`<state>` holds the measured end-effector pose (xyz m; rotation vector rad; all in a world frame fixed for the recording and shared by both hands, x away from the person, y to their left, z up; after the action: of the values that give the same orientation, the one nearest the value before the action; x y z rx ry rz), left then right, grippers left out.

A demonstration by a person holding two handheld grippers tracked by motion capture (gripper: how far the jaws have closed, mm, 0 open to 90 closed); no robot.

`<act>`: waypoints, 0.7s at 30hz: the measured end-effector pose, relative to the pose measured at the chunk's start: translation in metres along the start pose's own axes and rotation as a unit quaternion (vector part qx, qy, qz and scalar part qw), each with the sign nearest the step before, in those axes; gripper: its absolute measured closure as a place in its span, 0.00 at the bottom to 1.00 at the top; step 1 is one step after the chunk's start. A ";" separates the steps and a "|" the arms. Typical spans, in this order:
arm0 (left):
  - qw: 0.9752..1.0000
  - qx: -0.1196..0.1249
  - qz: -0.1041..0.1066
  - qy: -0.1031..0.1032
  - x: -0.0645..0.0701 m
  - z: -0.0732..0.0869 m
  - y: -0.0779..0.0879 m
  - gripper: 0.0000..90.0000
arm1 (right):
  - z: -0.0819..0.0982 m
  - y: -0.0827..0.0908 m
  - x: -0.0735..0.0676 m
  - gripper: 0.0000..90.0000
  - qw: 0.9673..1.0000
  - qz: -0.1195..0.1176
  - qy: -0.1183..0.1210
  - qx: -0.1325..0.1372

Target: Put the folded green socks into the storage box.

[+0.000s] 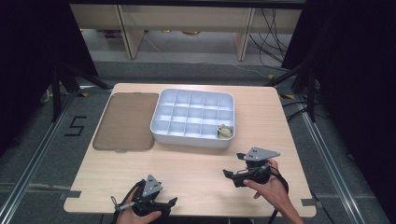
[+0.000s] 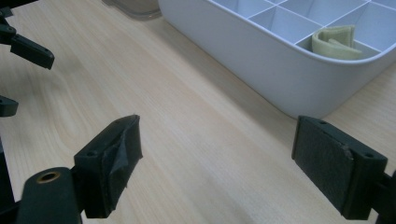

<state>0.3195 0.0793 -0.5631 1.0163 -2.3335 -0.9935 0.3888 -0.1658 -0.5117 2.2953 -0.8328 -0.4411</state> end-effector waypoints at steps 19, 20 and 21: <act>1.000 -0.001 -0.001 -0.001 0.000 0.000 0.000 0.23 | 0.025 0.002 -0.009 0.18 1.000 -0.001 0.020 -0.003; 1.000 -0.001 0.000 0.000 0.000 0.000 0.000 0.23 | 0.027 0.002 -0.010 0.18 1.000 -0.001 0.022 -0.005; 1.000 0.000 0.001 0.000 0.000 0.000 0.000 0.22 | 0.028 0.003 -0.011 0.18 1.000 -0.004 0.019 -0.006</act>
<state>0.3192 0.0789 -0.5637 1.0140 -2.3333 -0.9939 0.3650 -0.1730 -0.5296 2.2888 -0.8005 -0.4050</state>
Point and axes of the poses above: each handheld gripper's, and its own axes: y roughly backward along the jaws, z roughly out of its underside, x roughly to its right, the point moved 9 cm from there along -y, roughly forward along the jaws, and after that the axes turned 6 degrees about -x, right-handed, at the moved point
